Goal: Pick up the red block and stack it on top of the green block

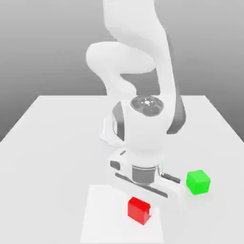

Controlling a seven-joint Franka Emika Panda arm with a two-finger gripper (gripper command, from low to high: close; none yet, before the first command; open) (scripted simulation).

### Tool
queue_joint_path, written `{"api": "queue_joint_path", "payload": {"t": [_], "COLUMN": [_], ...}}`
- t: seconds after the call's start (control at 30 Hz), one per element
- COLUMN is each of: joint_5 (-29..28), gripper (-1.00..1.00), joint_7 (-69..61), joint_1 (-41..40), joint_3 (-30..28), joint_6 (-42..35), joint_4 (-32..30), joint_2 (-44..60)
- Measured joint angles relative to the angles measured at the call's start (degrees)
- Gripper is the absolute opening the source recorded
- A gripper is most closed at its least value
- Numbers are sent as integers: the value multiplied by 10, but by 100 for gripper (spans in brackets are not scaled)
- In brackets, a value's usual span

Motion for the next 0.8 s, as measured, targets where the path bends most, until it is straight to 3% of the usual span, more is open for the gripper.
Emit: {"api": "queue_joint_path", "payload": {"t": [0.1, 0.27, 0.4, 0.53, 0.73, 0.77, 0.8], "joint_5": [35, 88, 114, 80, -20, -32, -32], "gripper": [-100, -100, -100, -100, -100, 100, 100], "joint_7": [-6, 40, 92, 132, 204, 213, 213], "joint_1": [16, 140, 195, 195, 201, 205, 205], "joint_3": [26, 78, 118, 131, 104, 98, 98], "joint_6": [-38, -65, -79, -45, 33, 42, 42], "joint_4": [-15, -54, -87, -91, -89, -89, -89], "joint_2": [-54, -125, -173, -142, -53, -43, -43]}}
